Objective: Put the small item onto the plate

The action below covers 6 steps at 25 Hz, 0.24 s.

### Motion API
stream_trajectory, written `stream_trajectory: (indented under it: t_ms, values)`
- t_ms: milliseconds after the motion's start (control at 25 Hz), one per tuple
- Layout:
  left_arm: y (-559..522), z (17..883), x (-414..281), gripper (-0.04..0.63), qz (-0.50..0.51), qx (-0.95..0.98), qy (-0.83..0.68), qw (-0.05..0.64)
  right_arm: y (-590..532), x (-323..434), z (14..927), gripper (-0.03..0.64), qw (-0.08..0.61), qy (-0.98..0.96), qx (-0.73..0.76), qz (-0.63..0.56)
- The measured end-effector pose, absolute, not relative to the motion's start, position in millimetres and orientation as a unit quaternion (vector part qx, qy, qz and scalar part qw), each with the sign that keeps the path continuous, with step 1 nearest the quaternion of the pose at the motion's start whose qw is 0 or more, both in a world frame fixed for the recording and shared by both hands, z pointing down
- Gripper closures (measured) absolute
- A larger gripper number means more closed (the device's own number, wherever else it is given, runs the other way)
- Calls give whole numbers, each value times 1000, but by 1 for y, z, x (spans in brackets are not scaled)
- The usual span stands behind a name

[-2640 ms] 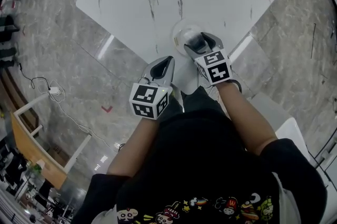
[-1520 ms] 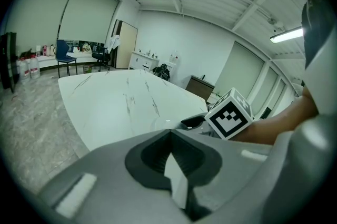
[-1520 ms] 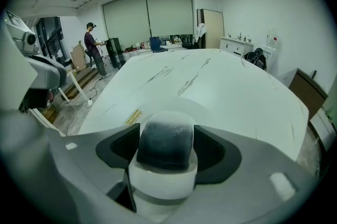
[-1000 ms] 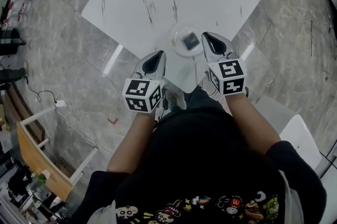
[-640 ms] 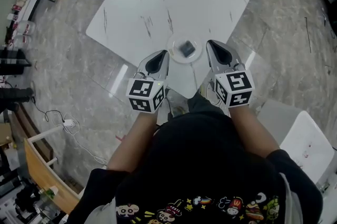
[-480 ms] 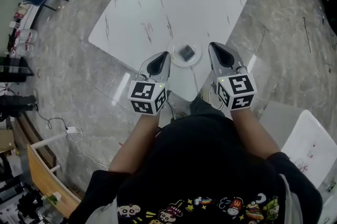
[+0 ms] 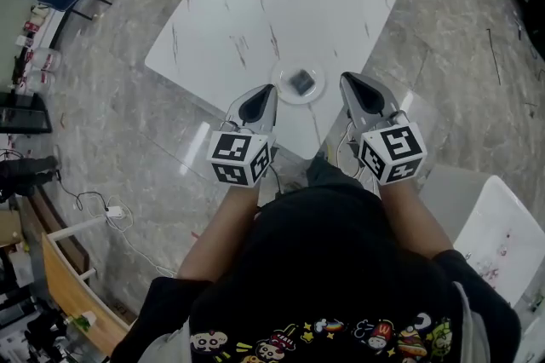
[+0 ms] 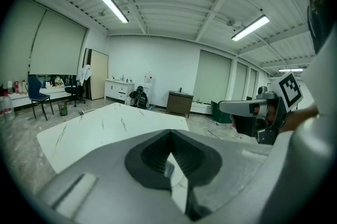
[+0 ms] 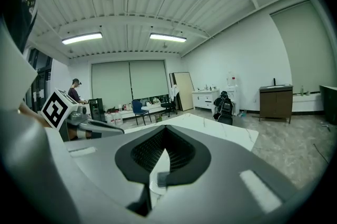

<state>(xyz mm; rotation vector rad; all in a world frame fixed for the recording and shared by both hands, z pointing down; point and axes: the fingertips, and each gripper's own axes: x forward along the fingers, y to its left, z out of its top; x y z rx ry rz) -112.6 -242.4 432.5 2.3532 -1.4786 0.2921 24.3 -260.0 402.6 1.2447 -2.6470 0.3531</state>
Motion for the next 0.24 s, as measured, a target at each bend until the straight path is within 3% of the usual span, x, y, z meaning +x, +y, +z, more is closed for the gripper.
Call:
stream_trajectory:
  t_ms: [240]
  values:
    - [-228,423,-119,595,102,827,-527,165,-251,20,402,594,104,-897,414,117]
